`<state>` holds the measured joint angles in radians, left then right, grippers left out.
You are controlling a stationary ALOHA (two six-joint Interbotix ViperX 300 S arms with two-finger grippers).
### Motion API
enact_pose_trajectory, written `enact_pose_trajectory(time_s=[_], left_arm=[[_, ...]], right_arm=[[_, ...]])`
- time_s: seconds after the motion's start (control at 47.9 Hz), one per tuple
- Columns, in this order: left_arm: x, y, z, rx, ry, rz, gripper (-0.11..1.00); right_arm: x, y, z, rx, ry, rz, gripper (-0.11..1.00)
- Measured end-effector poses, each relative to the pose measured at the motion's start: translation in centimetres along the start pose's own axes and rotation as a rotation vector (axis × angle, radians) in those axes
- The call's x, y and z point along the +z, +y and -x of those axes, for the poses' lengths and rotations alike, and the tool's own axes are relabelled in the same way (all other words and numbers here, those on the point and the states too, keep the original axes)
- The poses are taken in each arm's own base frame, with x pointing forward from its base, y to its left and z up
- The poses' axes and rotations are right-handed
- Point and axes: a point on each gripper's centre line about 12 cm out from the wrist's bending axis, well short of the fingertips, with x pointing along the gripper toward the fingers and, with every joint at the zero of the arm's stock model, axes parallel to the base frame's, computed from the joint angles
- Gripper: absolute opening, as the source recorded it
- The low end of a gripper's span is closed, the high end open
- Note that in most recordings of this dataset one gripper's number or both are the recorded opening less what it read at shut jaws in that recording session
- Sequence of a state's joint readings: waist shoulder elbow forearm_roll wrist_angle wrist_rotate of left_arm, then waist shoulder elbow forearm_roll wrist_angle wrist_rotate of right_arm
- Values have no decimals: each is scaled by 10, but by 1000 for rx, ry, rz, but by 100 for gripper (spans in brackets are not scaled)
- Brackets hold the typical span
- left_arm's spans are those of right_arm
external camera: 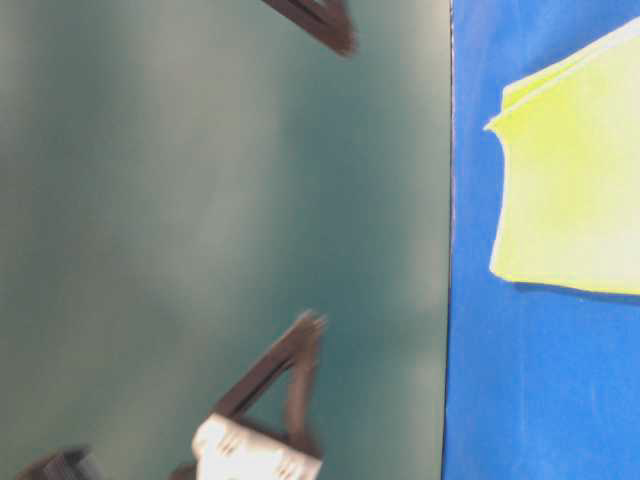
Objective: Fold the yellow towel.
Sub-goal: 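Retract both grippers away from the towel strip, then grasp the strip's top corners with the left and right grippers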
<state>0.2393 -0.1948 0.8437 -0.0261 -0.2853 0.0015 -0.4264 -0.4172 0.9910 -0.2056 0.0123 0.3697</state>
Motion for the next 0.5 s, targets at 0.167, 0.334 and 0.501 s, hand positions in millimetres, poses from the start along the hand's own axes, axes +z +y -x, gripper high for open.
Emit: enact_pose_trajectory(time_s=[0.167,0.334,0.501], left_arm=[[-24,24,-38,60,94,26,82],[-46,44,-70,102,157,47,82],[-66,56,-94,124,198,59,82]], right_arm=[[-3,-4,-37,-42,139,4,65],[-10,-5,-68,-56,214,8,65],[-23,-11,-94,-75,281,4,65]])
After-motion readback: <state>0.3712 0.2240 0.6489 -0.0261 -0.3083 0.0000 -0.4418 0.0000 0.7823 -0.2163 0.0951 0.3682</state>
